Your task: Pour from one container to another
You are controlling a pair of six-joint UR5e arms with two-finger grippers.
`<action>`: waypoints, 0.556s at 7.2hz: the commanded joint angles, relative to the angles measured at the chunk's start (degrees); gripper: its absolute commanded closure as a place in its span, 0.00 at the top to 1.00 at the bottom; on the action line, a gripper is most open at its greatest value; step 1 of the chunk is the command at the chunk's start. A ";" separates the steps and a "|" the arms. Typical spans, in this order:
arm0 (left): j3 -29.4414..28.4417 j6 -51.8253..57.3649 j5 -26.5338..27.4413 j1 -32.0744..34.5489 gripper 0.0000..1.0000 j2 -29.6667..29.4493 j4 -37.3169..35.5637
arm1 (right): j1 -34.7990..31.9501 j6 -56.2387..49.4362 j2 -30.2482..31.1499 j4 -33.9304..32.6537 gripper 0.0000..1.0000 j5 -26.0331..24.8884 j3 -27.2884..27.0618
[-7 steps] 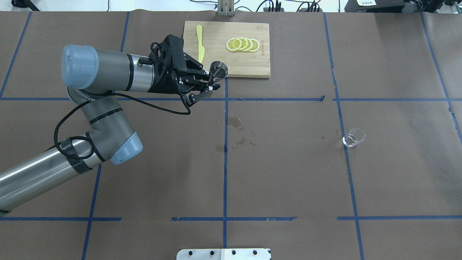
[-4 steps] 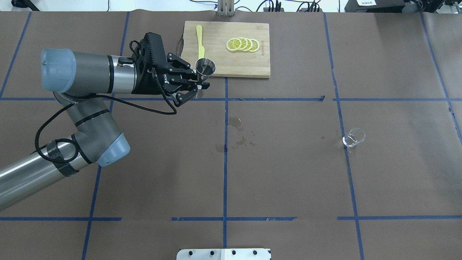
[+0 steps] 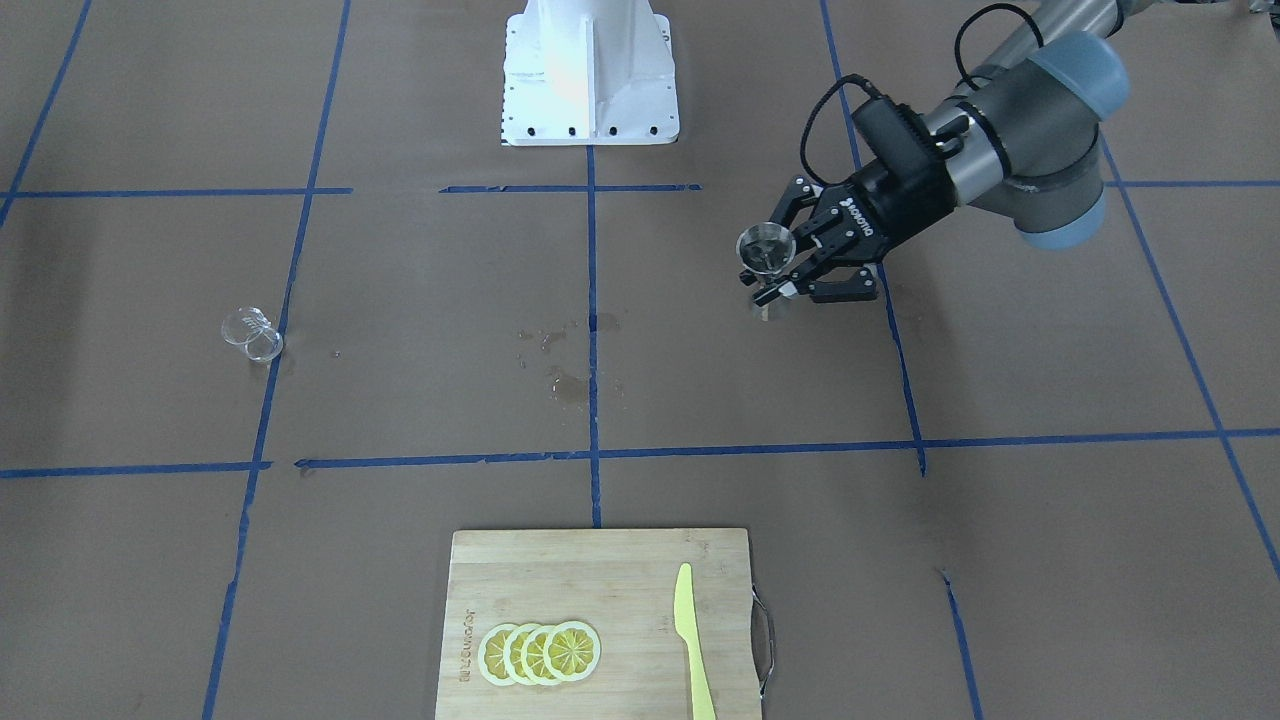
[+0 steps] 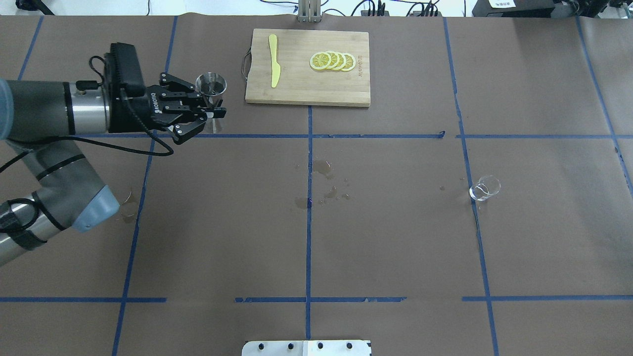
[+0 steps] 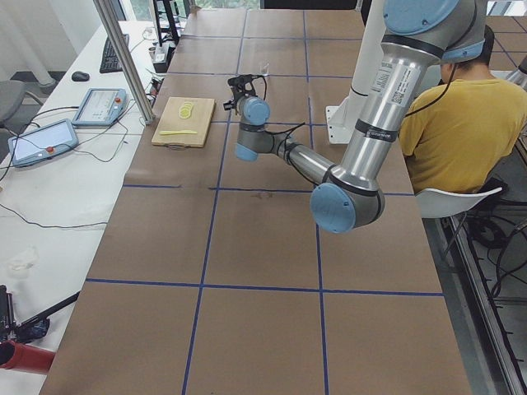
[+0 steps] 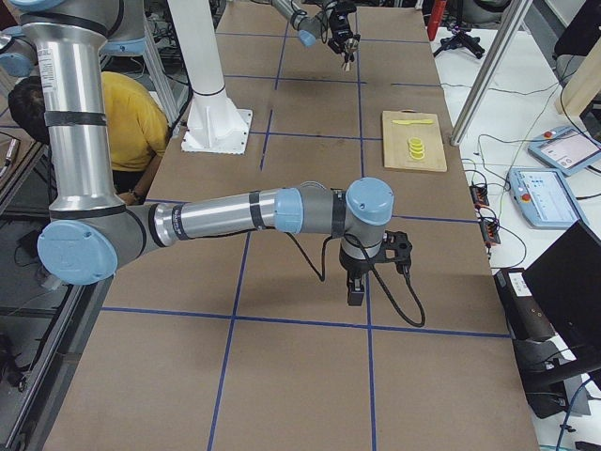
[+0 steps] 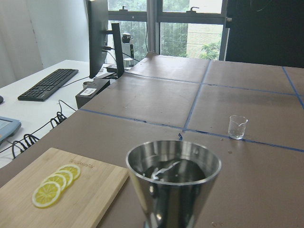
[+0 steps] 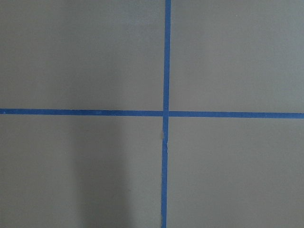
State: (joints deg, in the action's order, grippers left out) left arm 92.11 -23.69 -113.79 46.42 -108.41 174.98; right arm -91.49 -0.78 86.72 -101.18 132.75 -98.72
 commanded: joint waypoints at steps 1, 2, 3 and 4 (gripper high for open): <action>0.96 -7.74 6.08 0.86 0.00 10.54 12.78 | 0.00 -0.01 0.11 0.01 1.00 -0.03 0.11; 2.18 -13.09 8.56 0.86 0.00 13.72 13.45 | 0.00 -0.01 0.20 0.01 1.00 -0.03 0.11; 4.11 -15.75 16.76 0.78 0.00 16.36 13.28 | 0.00 -0.01 0.29 0.01 1.00 0.05 0.02; 4.74 -19.52 23.28 0.43 0.00 17.17 12.58 | 0.00 -0.01 0.37 0.01 1.00 -0.03 0.11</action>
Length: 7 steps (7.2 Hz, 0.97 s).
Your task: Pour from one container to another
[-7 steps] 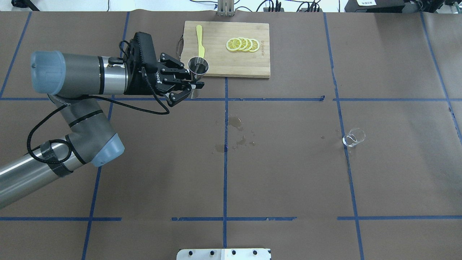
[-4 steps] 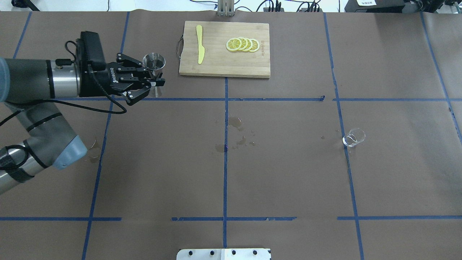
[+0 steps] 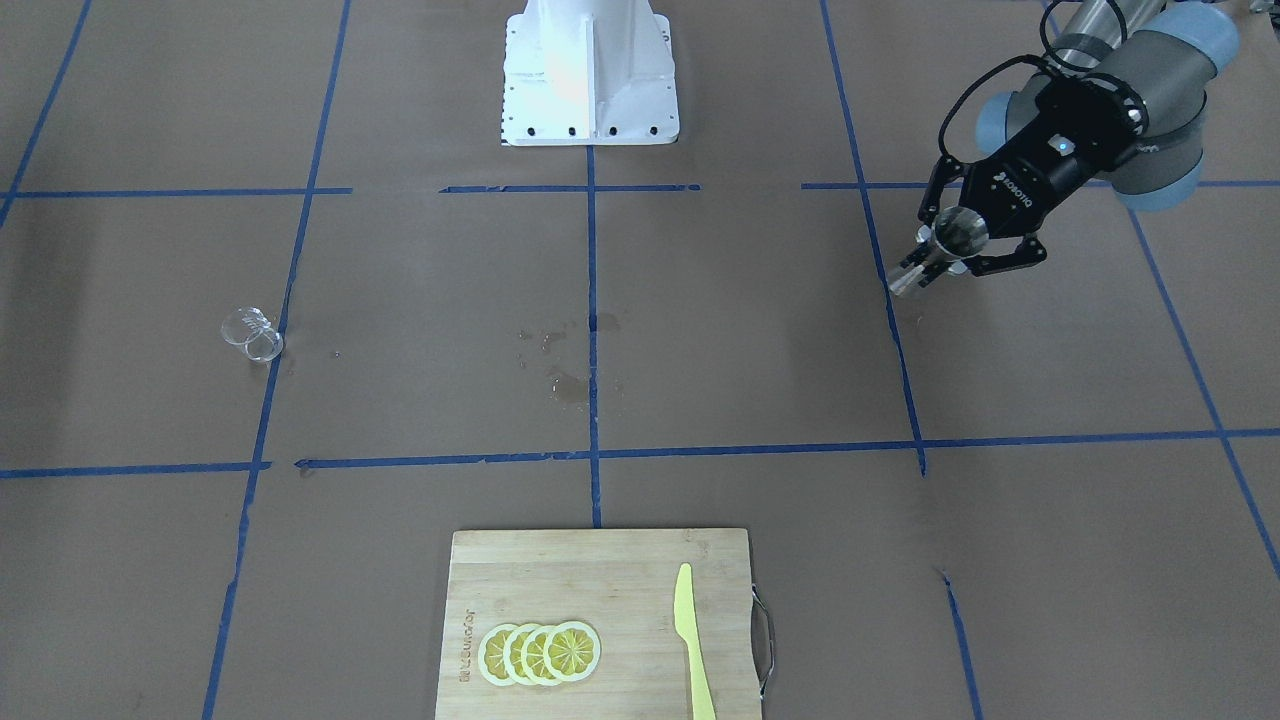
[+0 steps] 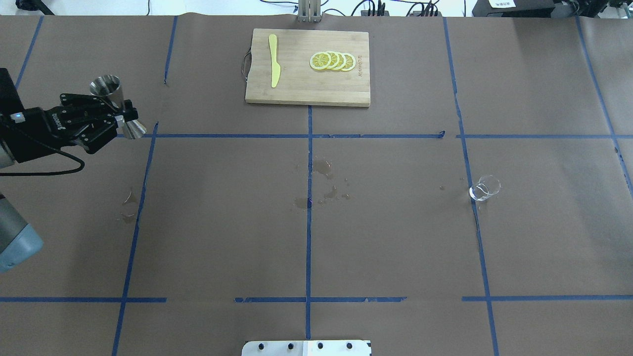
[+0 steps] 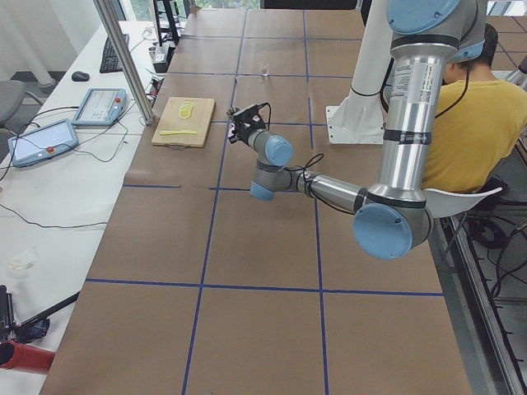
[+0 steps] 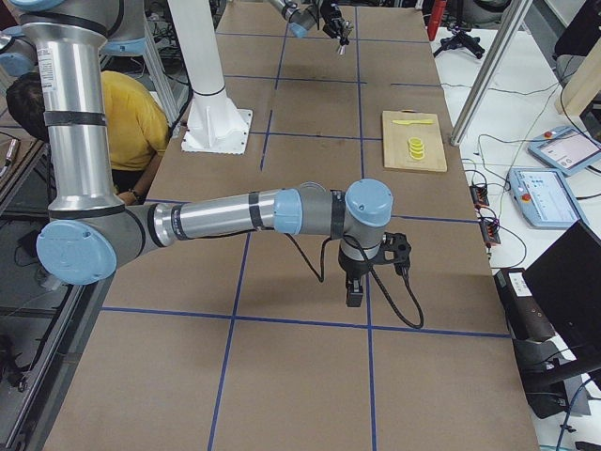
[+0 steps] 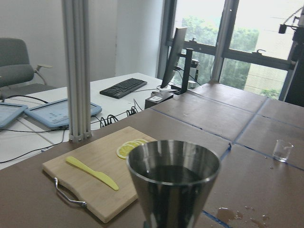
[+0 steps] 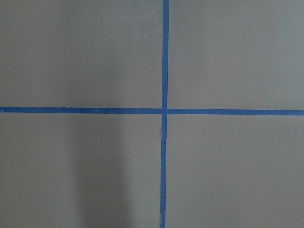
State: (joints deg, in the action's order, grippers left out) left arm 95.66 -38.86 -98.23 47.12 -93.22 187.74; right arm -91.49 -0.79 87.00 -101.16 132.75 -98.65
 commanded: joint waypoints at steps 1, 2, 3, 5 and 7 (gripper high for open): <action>1.20 -7.34 8.83 -0.28 0.00 2.16 -1.58 | 0.00 0.00 0.10 0.00 1.00 -0.04 0.03; 1.63 -8.24 10.67 -0.28 0.00 2.25 -4.81 | 0.00 0.00 0.19 0.00 1.00 -0.04 0.03; 3.73 -9.20 16.60 -0.71 0.00 2.08 -10.93 | -0.09 0.00 0.19 0.00 1.00 -0.04 0.03; 10.23 -14.73 23.73 -3.77 0.00 1.81 -24.92 | -0.09 0.00 0.45 0.00 1.00 -0.04 -0.05; 10.78 -21.04 35.43 -9.57 0.00 0.50 -35.73 | 0.00 0.00 0.54 0.00 1.00 -0.04 -0.05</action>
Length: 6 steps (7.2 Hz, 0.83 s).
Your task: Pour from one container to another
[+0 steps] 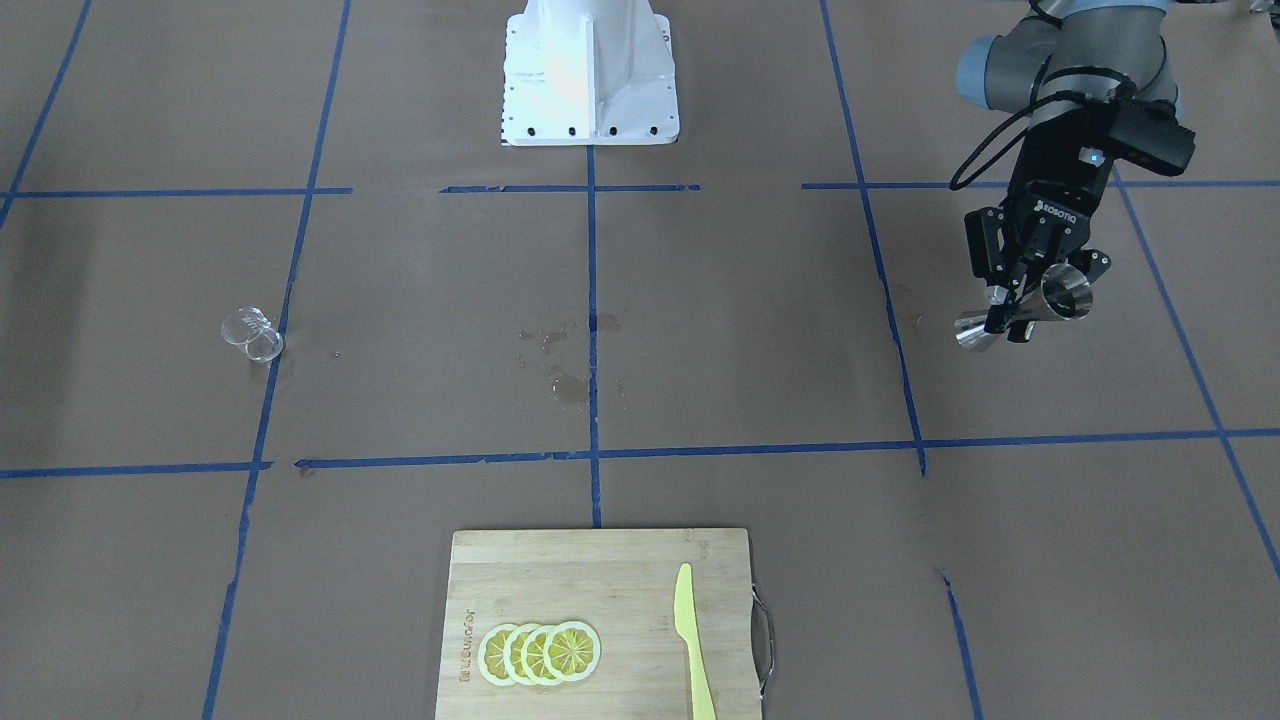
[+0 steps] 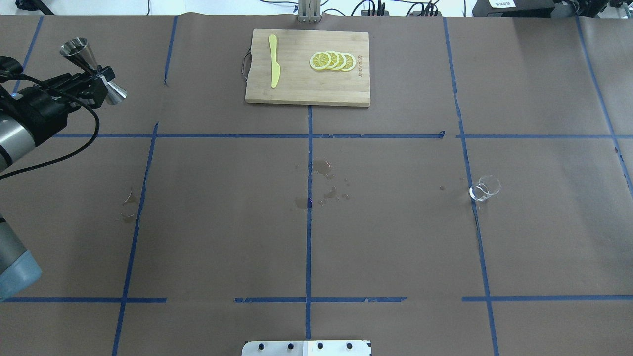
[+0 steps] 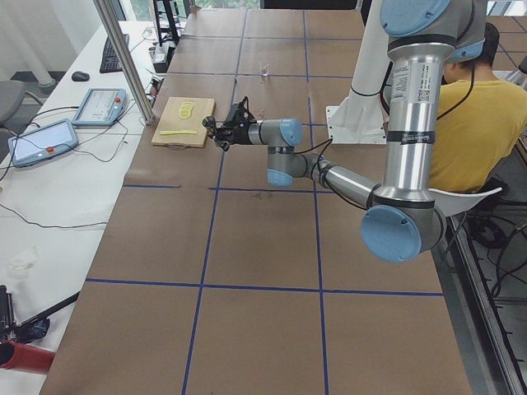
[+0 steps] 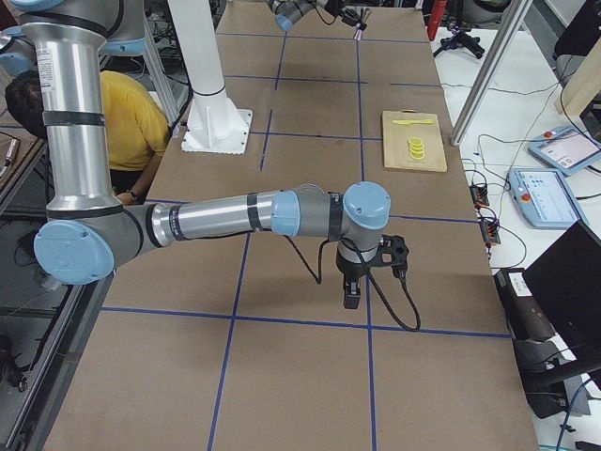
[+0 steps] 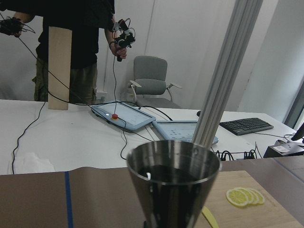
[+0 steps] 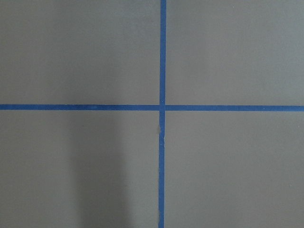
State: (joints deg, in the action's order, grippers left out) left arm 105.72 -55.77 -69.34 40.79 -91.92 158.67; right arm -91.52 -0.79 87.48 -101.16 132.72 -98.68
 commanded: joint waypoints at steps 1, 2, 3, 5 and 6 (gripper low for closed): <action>0.63 -6.18 10.58 -4.66 0.00 -0.71 -9.75 | 0.03 0.09 0.06 0.00 1.00 0.00 0.06; 0.54 -8.98 12.71 -5.19 0.00 -0.45 -12.57 | 0.03 0.09 0.06 0.00 1.00 -0.09 0.07; 0.62 -12.05 16.65 -6.42 0.00 -0.36 -17.29 | 0.03 0.09 0.23 0.00 1.00 0.00 0.07; 0.01 -19.00 20.89 -9.23 0.00 -0.10 -23.46 | -0.06 0.09 0.41 0.00 1.00 0.00 -0.20; -0.16 -20.51 22.13 -9.68 0.00 0.34 -26.36 | 0.03 0.09 0.41 0.00 1.00 0.00 -0.20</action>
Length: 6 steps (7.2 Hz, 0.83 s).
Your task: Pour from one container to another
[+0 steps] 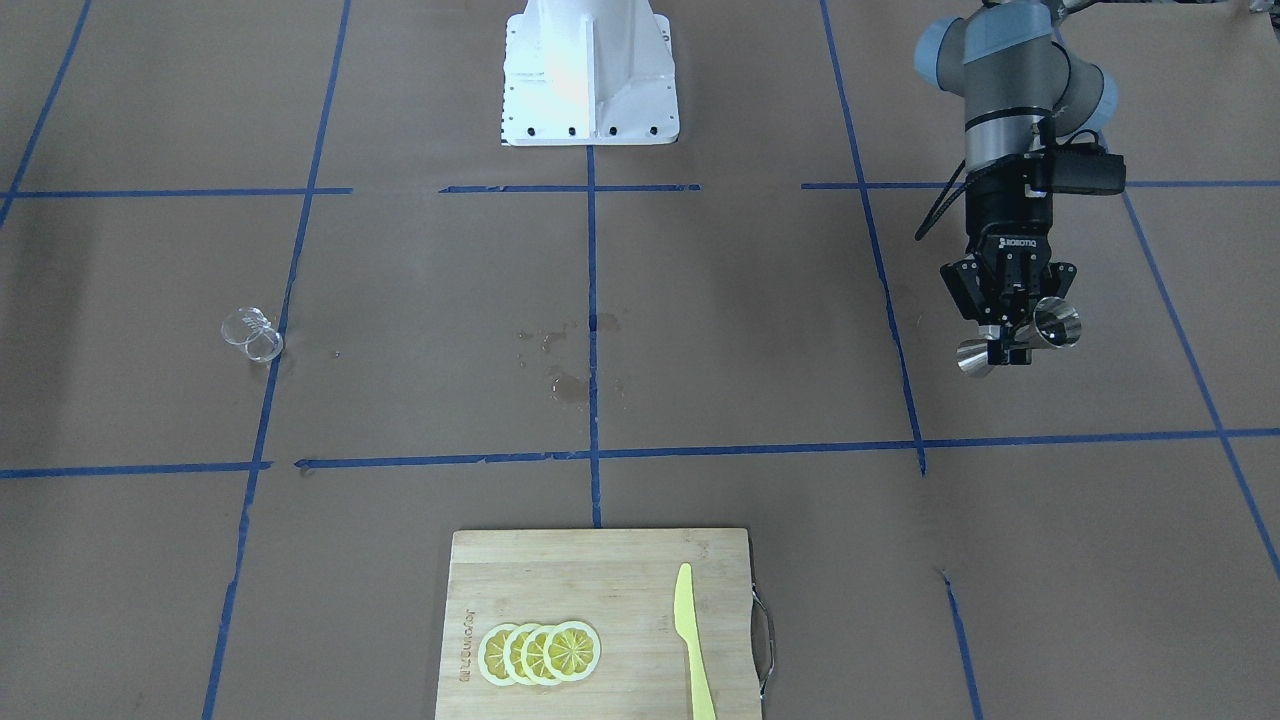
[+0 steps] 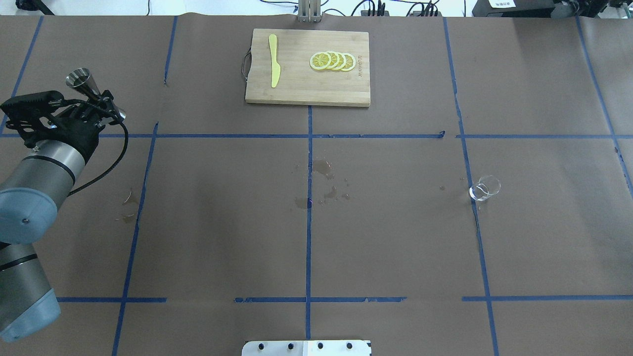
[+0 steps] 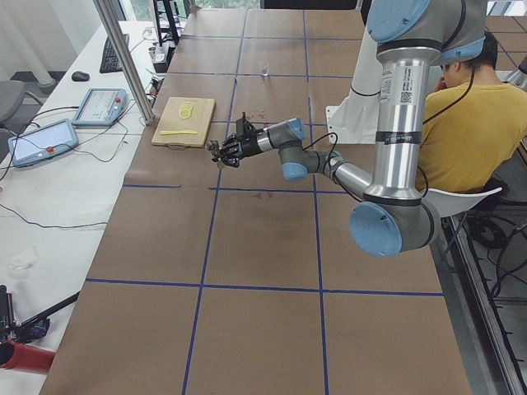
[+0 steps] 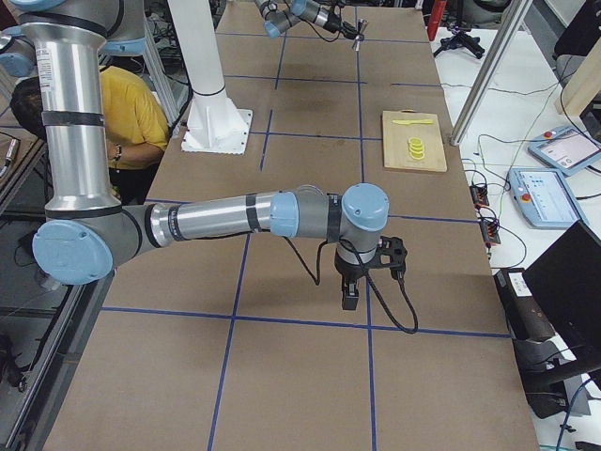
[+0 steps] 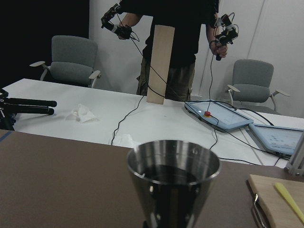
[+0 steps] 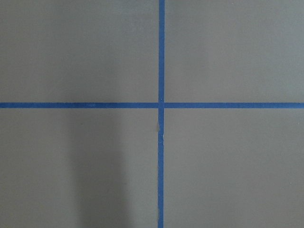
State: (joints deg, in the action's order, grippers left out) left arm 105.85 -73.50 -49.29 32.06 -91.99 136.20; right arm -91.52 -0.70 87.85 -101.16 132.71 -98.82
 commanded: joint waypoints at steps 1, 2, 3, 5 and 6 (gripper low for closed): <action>-1.25 -6.35 2.87 -1.64 0.00 0.59 -4.01 | 0.03 0.00 0.04 0.00 1.00 0.00 -0.06; -3.00 -8.30 5.40 -2.78 0.00 0.76 -4.10 | -0.06 0.00 0.13 0.00 1.00 0.00 -0.14; -4.32 -9.72 8.21 -3.23 0.00 1.63 -4.18 | -0.06 0.00 0.13 0.00 1.00 0.00 -0.14; -5.04 -10.61 14.01 -5.49 0.00 3.84 -4.10 | -0.06 0.00 0.21 0.00 1.00 0.00 -0.15; -4.95 -10.61 16.91 -8.65 0.00 3.84 -4.10 | 0.03 0.00 0.22 0.00 1.00 0.00 -0.14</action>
State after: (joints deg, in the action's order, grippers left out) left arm 101.00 -83.91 -36.03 26.57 -88.53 132.10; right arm -91.57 -0.70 88.03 -101.16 132.72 -98.99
